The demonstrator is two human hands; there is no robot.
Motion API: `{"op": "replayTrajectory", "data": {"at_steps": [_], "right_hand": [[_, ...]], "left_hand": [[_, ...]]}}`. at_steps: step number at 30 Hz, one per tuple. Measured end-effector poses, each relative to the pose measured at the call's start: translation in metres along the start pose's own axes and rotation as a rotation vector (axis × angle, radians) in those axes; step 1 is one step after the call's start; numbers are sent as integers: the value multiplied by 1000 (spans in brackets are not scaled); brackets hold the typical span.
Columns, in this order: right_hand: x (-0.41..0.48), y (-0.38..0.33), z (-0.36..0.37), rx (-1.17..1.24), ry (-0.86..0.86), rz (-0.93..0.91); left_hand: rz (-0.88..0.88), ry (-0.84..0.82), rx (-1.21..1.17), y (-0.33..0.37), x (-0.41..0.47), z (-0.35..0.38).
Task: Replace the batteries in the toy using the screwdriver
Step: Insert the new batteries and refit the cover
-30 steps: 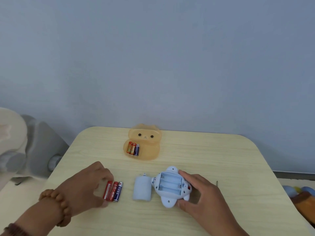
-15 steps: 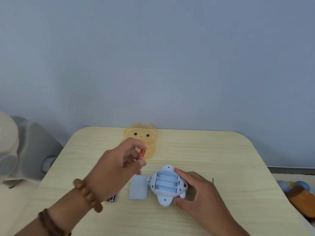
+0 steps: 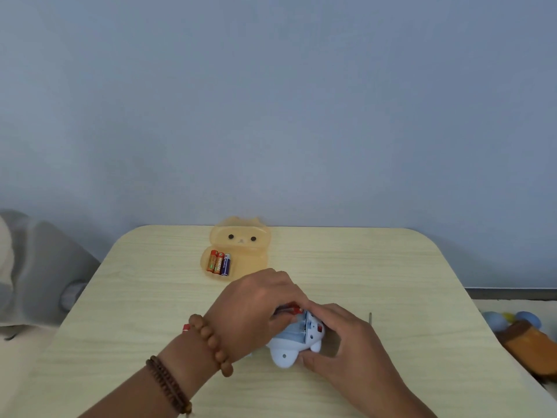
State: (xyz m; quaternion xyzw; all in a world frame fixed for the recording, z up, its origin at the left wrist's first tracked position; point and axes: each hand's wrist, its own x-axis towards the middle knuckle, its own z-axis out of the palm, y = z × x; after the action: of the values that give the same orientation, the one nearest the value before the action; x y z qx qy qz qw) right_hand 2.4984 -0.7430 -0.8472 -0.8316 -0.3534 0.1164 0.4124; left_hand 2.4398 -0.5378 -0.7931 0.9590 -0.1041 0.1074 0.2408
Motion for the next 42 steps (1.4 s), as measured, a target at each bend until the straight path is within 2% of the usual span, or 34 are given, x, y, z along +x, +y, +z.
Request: {"op": "replayTrajectory", "data": {"at_steps": [12,23,28,33,36,38,42], "right_hand": [[0,-3,0,8,-4,42],[-1,-11,-2,57,-3,123],[-1,-18,-3,148,-6,172],[-3,-28,-8,280,-68,277],[2,-41,-17,522,-148,445],[6,-49,-18,621,-64,529],[15,-57,-11,572,61,623]], "left_hand": [[-25,15,81,-3,-7,7],[-247,84,4,-1,-5,17],[-425,69,-90,-2,-4,19],[-474,51,-103,0,-3,17],[-448,41,-118,1,-2,17],[-434,69,-125,3,-2,19],[-399,135,-126,7,-5,22]]}}
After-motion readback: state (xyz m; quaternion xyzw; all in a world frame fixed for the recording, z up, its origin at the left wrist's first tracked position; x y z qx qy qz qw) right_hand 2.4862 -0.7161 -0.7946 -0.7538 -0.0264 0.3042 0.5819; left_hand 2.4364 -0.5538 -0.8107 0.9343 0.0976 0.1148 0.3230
